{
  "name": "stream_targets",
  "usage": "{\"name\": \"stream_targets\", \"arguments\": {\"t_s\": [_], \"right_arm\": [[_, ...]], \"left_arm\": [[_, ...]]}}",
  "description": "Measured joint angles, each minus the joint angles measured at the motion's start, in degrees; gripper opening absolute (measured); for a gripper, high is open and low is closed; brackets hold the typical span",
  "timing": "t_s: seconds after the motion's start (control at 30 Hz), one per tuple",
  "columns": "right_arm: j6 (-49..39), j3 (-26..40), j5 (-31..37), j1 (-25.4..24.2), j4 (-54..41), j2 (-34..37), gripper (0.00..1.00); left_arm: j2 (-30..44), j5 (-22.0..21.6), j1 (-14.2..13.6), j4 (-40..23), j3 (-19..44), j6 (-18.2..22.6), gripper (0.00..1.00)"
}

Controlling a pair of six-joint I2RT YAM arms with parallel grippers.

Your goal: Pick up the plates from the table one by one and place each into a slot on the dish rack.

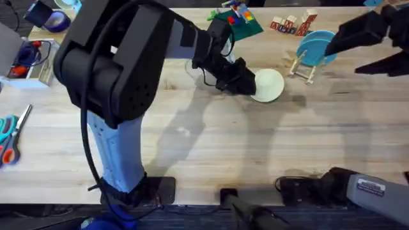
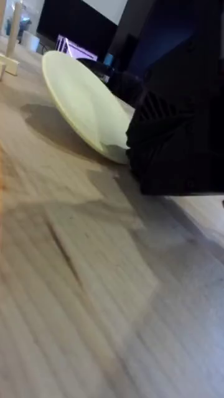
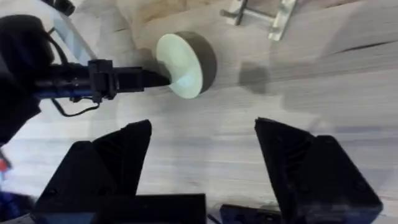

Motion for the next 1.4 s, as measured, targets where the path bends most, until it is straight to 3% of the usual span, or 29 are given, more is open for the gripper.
{"name": "stream_targets", "arguments": {"t_s": [0.4,0.83,1.17,1.4], "right_arm": [[-0.99,-5.36,-5.84,2.77,2.39,6.29,0.996],[1.40,-16.50,-8.84,3.43,16.27,7.06,0.995],[5.77,-23.95,-9.48,8.48,27.21,7.07,0.995],[8.18,-25.35,-7.13,11.92,30.95,7.07,0.995]], "left_arm": [[0.00,0.00,0.02,0.22,0.00,-0.02,0.041],[0.00,0.00,0.00,0.42,0.00,-0.02,0.041],[0.00,0.00,0.00,0.42,0.00,-0.02,0.041],[0.00,0.00,0.00,0.42,0.00,0.00,0.041]]}}
